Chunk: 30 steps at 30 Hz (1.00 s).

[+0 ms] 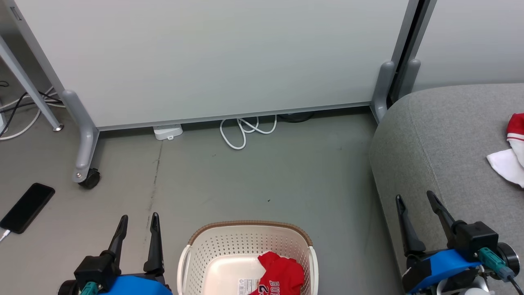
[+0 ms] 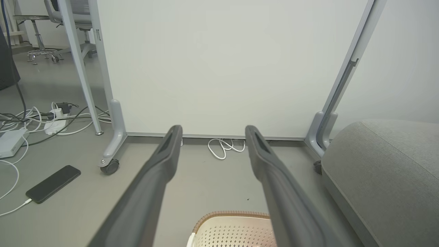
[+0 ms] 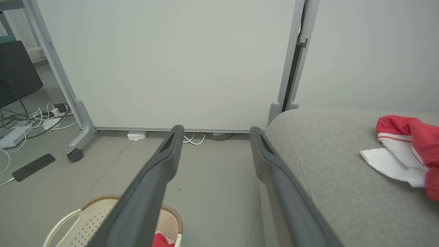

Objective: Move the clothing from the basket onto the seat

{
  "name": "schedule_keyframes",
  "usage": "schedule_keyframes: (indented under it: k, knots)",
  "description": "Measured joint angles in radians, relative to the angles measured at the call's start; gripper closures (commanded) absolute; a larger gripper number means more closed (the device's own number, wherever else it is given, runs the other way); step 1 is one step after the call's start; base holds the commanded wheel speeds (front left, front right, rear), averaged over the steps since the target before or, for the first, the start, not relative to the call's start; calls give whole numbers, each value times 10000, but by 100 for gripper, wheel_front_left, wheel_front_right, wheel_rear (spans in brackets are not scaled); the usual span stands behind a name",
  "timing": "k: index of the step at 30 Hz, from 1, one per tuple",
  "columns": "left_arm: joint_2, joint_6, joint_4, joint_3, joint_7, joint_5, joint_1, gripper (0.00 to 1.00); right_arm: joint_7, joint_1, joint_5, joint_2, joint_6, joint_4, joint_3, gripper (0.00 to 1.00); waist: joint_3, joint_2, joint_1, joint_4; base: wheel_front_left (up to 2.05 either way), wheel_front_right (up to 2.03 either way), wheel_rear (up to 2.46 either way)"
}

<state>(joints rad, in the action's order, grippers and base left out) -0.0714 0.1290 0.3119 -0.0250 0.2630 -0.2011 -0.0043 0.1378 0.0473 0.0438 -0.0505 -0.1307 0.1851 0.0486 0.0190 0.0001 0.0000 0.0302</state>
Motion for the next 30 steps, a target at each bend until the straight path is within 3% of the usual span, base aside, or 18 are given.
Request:
schedule_keyframes:
  k: [10, 20, 30]
  knots:
    - [-27, 0, 134, -303, 0, -184, -262, 0, 46, 355, 48, 2, 0, -295, -472, 0, 557, 0, 0, -483, 0, 0, 0]
    - [-253, 0, 1331, -909, 0, -479, -1123, 0, 297, 1267, 447, 2, 0, -236, -1292, 0, 1635, 0, 0, -1752, 0, 0, 0]
    - [-867, 0, 3124, -1578, 0, -800, -2420, 0, 769, 2318, 941, -6, 2, -25, -2153, 0, 3272, 0, 1, -3035, 0, 0, 0]
